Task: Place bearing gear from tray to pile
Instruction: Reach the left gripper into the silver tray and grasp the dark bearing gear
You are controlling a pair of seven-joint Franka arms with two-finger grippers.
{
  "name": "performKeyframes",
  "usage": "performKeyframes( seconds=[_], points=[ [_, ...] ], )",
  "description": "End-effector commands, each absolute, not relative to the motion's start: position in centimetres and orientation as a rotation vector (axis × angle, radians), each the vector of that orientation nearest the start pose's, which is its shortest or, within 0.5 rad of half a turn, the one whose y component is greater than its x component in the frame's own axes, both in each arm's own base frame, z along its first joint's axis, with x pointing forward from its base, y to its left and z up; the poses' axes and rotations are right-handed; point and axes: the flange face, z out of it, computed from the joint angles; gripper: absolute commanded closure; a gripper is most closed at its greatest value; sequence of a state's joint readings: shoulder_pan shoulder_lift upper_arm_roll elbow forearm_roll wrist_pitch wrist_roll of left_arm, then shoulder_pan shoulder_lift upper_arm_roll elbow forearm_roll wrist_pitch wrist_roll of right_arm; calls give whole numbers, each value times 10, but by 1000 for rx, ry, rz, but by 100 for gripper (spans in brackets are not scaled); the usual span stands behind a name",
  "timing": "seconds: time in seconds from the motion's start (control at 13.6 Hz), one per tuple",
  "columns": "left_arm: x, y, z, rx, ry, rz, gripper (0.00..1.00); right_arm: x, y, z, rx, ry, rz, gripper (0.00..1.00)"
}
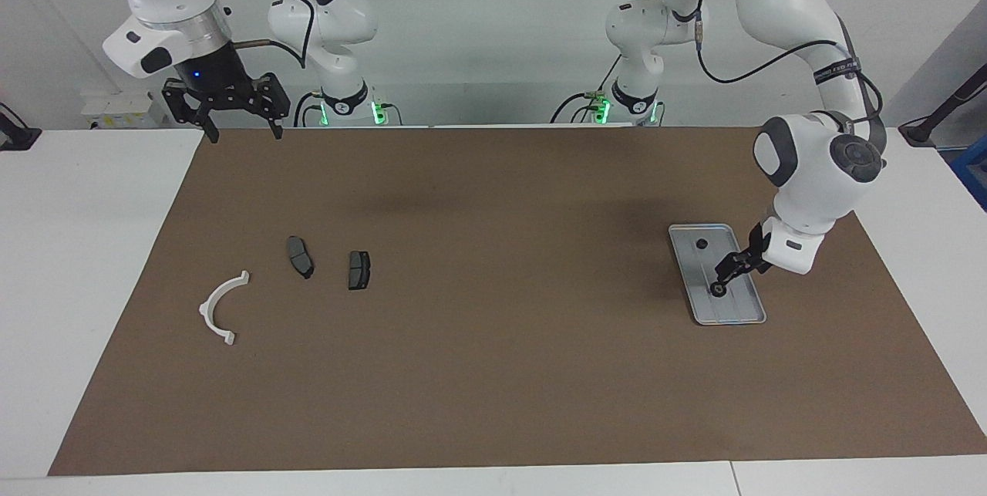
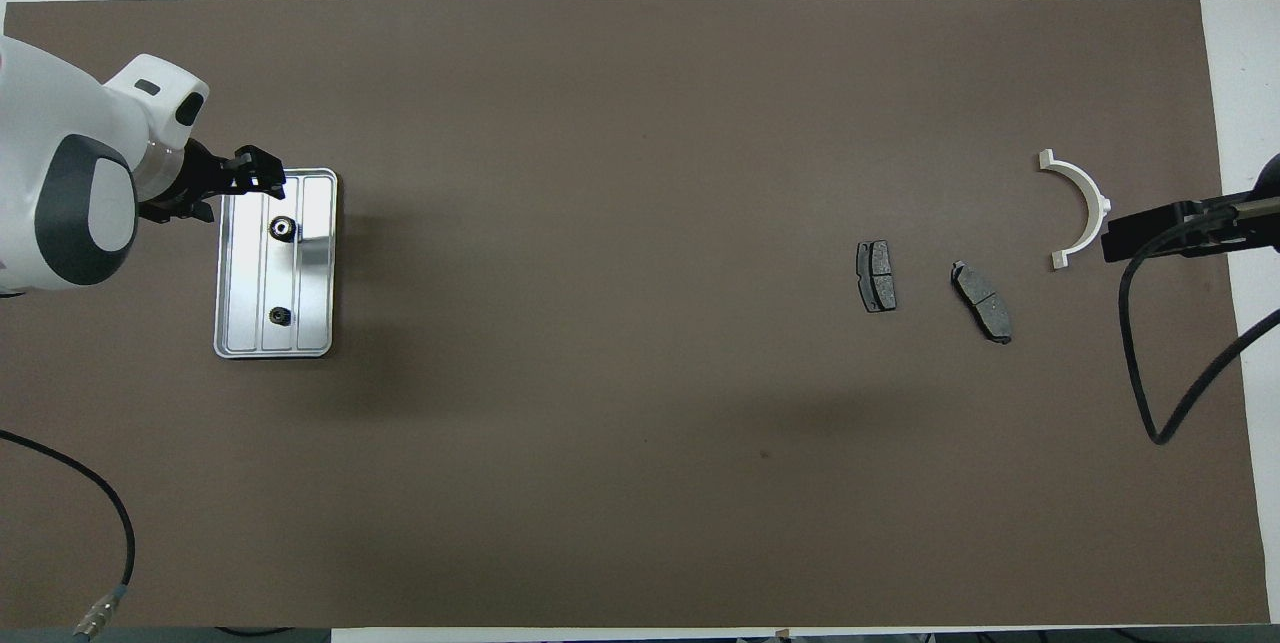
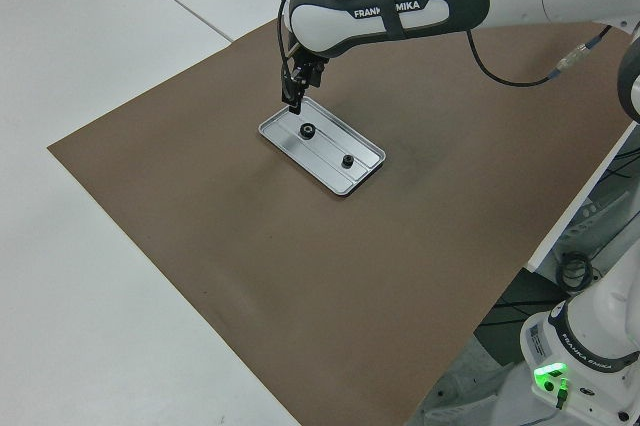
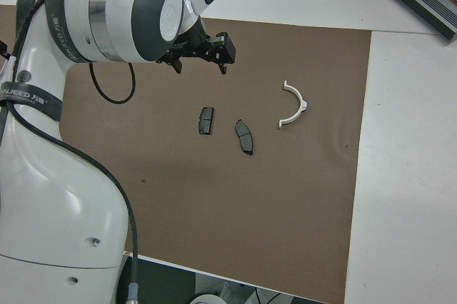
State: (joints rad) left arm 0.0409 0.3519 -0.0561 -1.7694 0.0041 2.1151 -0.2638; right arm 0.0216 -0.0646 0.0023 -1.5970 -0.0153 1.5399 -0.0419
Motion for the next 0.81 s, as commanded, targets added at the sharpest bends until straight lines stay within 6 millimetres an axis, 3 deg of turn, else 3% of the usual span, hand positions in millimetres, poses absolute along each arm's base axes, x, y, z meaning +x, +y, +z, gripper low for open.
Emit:
performKeyframes(
  seconds=[0.0,0.52,0.74],
  points=[
    [632,-11,337,-3132,-436,-3,11,525,10,645,-3134,-106,-12,0],
    [620,-1,303,-3132,-441,-45,19,524,9,643,-3134,-96,-3,0],
    [620,0,301,-3133,-443,-54,20,523,10,642,-3134,-96,-3,0]
  ],
)
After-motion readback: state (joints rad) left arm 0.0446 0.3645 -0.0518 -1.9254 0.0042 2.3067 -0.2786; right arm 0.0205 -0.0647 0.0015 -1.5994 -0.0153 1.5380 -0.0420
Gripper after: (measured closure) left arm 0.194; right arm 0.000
